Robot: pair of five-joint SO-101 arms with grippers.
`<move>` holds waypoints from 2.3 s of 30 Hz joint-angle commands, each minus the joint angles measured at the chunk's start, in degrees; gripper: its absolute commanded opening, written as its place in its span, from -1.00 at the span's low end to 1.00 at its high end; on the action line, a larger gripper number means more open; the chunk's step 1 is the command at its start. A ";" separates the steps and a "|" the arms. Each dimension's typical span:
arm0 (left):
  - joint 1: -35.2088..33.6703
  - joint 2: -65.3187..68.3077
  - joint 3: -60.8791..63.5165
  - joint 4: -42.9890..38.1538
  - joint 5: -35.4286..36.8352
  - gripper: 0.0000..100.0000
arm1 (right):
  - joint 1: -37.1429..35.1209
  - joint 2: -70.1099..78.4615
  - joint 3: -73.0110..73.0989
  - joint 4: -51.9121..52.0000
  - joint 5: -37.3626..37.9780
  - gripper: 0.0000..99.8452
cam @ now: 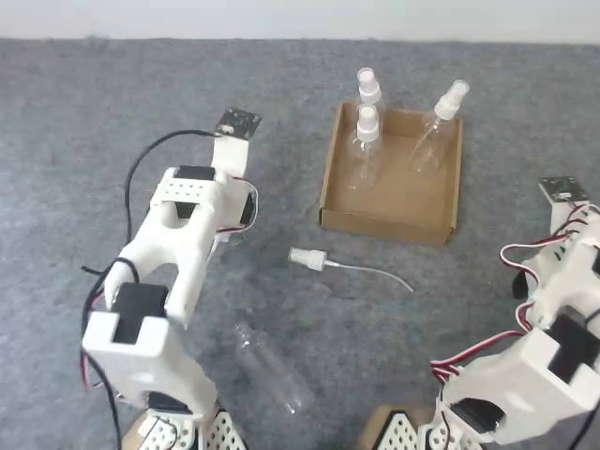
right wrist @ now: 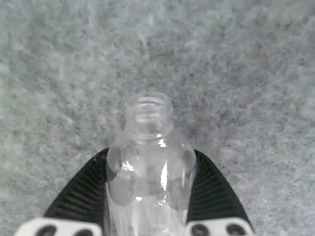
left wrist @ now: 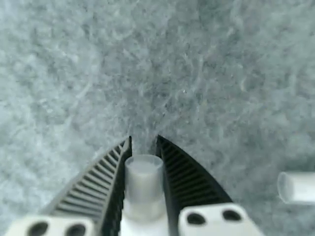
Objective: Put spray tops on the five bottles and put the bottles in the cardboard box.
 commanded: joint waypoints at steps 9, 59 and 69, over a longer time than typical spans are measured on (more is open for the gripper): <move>-0.35 -2.29 -0.84 0.44 0.62 -0.65 | 0.48 -0.22 -1.23 -0.66 0.79 -0.99; -0.26 -51.43 21.41 8.44 7.74 -0.93 | -0.92 -0.92 -7.82 7.16 3.60 -0.55; -0.26 -52.31 26.95 5.10 7.56 -0.93 | -5.32 -0.31 -19.25 18.68 3.87 -0.47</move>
